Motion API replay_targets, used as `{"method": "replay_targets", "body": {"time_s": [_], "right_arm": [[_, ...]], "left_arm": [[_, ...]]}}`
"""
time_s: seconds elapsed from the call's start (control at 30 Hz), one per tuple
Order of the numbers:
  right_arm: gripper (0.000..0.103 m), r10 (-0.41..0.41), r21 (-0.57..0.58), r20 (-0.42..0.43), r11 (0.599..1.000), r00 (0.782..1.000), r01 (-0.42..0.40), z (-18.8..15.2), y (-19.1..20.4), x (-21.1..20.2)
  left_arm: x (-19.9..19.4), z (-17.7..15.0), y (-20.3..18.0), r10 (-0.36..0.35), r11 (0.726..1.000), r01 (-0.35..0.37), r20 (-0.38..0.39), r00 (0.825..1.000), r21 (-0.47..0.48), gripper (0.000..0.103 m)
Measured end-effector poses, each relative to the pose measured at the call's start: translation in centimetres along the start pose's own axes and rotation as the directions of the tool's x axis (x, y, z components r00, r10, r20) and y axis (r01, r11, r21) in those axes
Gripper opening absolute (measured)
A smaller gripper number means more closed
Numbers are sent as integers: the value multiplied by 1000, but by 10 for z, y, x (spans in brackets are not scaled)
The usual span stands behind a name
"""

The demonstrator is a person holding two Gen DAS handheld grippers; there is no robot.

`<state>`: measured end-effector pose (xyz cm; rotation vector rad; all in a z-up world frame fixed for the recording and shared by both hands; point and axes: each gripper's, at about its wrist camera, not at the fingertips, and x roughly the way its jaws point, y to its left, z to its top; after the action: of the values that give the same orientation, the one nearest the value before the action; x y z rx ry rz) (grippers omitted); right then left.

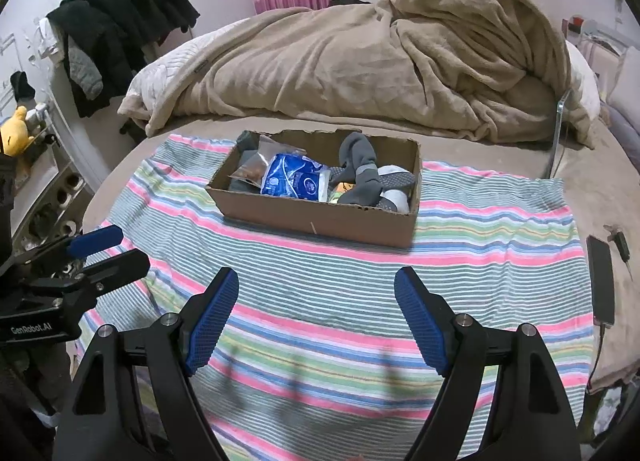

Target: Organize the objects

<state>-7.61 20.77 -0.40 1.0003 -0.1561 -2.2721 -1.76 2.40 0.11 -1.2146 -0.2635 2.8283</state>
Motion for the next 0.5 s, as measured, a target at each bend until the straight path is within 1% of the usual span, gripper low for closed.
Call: {"method": "replay_targets", "body": {"time_s": [0.1,0.17,0.2,0.37,0.5], "right_arm": [[83,1,0,2,1000,1000,-1,-1,1,-1],[83,0,0,2,1000,1000,0,-2,1,-2],[83,0,-1,2,1000,1000,0,-2,1,-2],[83,-1,-1,2,1000,1000,1,-2,1,-2],[83,1,-1,2,1000,1000,-1,-2,1,-2]], "left_arm": [[-1,0,-1,3,1000,-3,-1,1000,7,84],[-2,-1,-1,5,1000,-5,0,1000,6,90],[-2,-1,-1,9,1000,-9,3,1000,4,95],[-2,1,1,32,999,-32,4,999,4,98],[-2,1,3,31,1000,-31,2,1000,2,98]]}}
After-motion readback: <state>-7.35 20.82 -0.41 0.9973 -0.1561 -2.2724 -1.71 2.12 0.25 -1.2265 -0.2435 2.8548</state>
